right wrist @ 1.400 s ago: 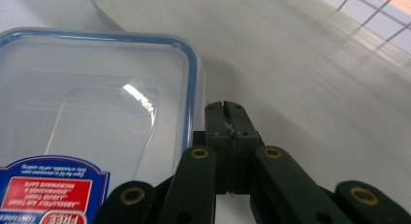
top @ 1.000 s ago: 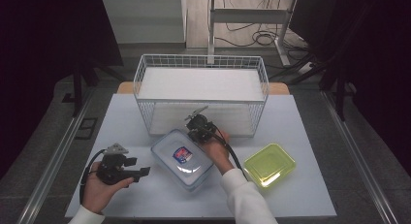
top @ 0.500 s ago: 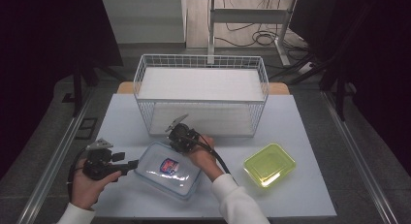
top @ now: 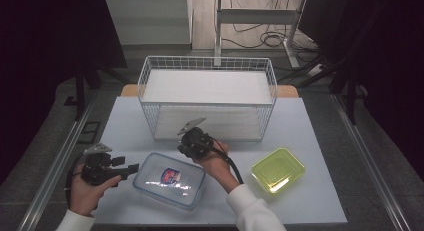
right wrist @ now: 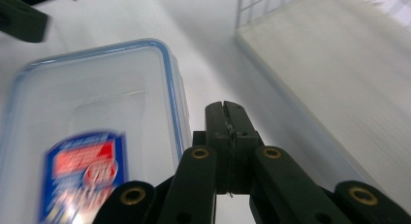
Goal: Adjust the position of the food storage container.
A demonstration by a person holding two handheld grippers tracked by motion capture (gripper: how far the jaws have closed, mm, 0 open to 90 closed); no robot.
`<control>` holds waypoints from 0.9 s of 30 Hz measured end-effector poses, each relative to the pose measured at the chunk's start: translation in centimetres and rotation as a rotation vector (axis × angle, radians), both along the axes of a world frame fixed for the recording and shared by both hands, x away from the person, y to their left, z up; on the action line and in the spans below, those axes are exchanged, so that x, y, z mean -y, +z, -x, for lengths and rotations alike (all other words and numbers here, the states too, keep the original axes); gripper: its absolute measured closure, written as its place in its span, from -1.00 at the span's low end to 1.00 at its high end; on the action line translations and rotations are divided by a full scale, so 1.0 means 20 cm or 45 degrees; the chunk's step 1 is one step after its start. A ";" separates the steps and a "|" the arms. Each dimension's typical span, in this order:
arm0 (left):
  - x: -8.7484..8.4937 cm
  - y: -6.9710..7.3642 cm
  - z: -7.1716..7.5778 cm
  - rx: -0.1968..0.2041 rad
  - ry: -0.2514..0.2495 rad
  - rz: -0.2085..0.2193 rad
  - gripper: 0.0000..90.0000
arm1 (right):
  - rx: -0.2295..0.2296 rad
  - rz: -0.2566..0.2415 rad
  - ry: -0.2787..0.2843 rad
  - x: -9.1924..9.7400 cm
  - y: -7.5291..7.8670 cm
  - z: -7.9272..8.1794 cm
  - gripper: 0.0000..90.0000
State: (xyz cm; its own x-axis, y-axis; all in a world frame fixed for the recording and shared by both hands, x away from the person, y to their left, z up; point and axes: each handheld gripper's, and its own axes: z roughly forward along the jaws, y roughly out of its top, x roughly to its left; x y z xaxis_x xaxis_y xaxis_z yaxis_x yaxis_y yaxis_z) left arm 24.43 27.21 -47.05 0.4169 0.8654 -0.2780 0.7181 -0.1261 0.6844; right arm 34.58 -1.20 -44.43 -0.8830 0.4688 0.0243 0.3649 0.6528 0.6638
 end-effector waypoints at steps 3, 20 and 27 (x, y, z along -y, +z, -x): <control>0.00 0.00 0.00 0.003 0.000 -0.004 -0.29 | 0.014 -0.034 -0.037 0.14 0.06 0.05 0.99; 0.01 -0.02 -0.01 -0.010 0.000 -0.025 -0.30 | -0.050 -0.178 -0.322 0.89 0.03 0.42 -0.15; -0.07 -0.01 0.01 -0.013 0.020 -0.065 -0.19 | -0.065 -0.199 -0.370 0.99 0.01 0.45 -0.19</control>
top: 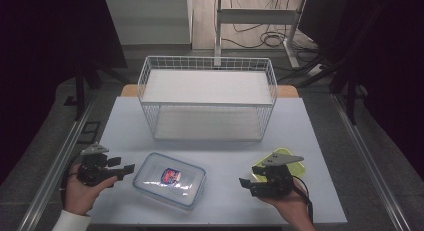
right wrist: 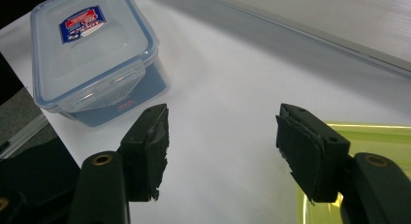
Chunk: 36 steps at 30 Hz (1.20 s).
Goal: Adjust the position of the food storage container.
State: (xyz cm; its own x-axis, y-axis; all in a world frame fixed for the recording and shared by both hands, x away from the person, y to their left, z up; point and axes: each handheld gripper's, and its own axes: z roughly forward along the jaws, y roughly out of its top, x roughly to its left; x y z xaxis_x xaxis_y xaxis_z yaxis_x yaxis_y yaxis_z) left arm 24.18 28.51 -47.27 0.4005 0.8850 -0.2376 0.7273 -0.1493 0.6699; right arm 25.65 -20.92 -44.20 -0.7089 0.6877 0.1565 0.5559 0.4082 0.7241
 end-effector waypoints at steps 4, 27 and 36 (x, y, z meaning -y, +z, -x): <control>-0.06 -0.03 0.02 -0.042 -0.001 -0.015 0.18 | 0.009 -0.015 -0.016 0.02 0.01 0.00 -0.20; 0.12 -0.13 0.05 -0.200 -0.247 -0.161 1.00 | 0.013 -0.053 -0.109 0.16 0.05 0.02 -0.21; 0.20 -0.13 0.07 -0.210 -0.306 -0.171 1.00 | 0.020 -0.063 -0.129 0.19 0.06 0.03 -0.21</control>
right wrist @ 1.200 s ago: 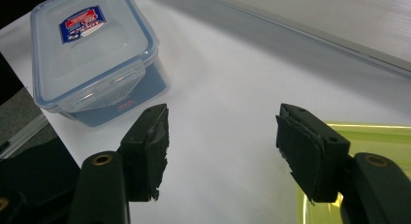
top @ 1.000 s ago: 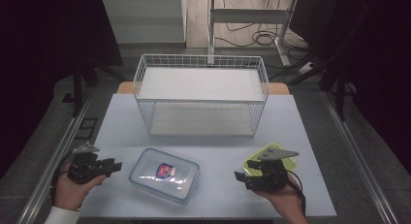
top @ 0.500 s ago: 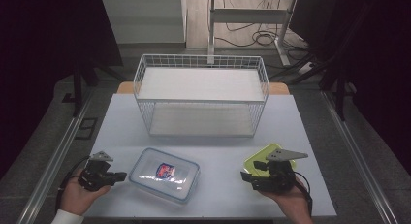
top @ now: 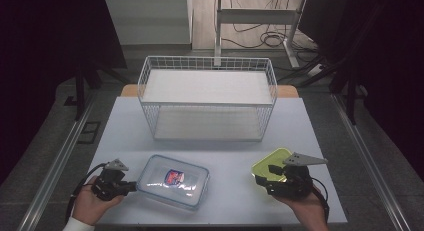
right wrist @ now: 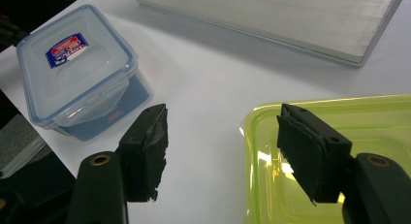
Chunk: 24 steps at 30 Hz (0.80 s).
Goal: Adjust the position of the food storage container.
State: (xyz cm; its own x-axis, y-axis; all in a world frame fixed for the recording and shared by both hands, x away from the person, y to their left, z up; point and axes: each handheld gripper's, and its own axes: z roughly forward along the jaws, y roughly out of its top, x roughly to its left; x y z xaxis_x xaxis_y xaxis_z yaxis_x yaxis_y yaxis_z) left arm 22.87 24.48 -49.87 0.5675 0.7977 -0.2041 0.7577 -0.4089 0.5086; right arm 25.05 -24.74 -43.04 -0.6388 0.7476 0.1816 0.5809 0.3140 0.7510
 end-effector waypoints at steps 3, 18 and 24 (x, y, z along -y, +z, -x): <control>0.06 0.00 0.00 0.000 -0.032 0.002 1.00 | -0.001 0.001 -0.002 0.00 0.00 0.00 -0.21; 0.31 0.01 0.00 -0.003 -0.127 0.033 0.99 | 0.005 -0.005 -0.006 0.01 0.01 0.01 -0.21; 0.29 0.01 -0.01 -0.008 -0.120 0.068 0.96 | -0.006 -0.010 -0.002 -0.01 0.00 0.01 -0.25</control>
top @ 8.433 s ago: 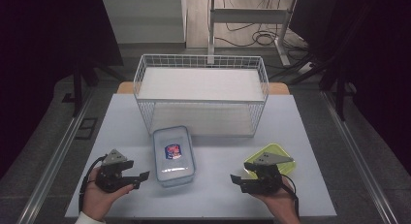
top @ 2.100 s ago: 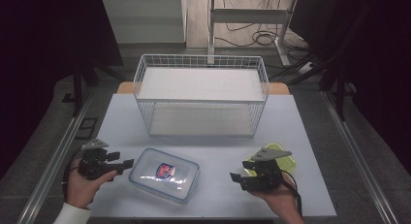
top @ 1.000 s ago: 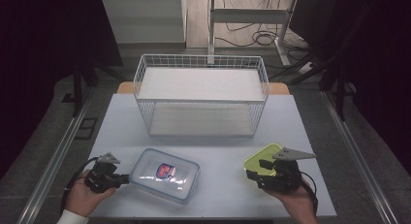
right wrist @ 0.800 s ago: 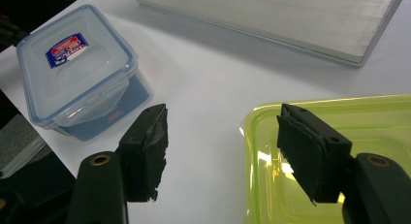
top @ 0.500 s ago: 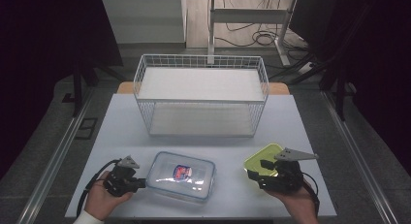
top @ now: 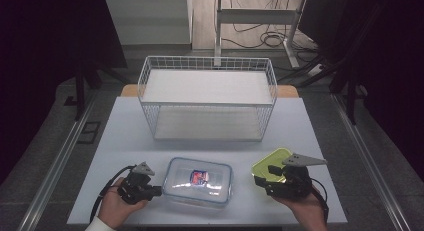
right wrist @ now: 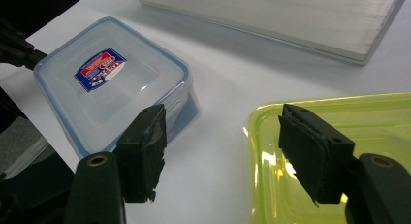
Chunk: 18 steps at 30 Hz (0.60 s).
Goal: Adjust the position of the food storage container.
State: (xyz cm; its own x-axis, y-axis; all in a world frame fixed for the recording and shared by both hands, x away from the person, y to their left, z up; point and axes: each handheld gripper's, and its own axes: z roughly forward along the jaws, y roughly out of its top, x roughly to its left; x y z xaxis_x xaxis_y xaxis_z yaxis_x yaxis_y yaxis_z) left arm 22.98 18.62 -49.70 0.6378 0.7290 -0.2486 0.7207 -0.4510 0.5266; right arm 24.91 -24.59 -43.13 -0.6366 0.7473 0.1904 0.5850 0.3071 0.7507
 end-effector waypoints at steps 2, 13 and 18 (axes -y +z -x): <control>-0.03 0.00 0.00 0.013 0.029 -0.005 0.85 | -0.015 -0.017 0.005 -0.01 0.00 0.00 -0.31; -0.20 0.03 -0.05 0.034 0.303 0.257 -0.42 | -0.127 -0.176 0.042 -0.07 -0.02 0.00 -0.62; -0.21 0.05 -0.04 0.029 0.293 0.337 -0.56 | -0.149 -0.217 0.040 -0.10 -0.06 0.01 -0.69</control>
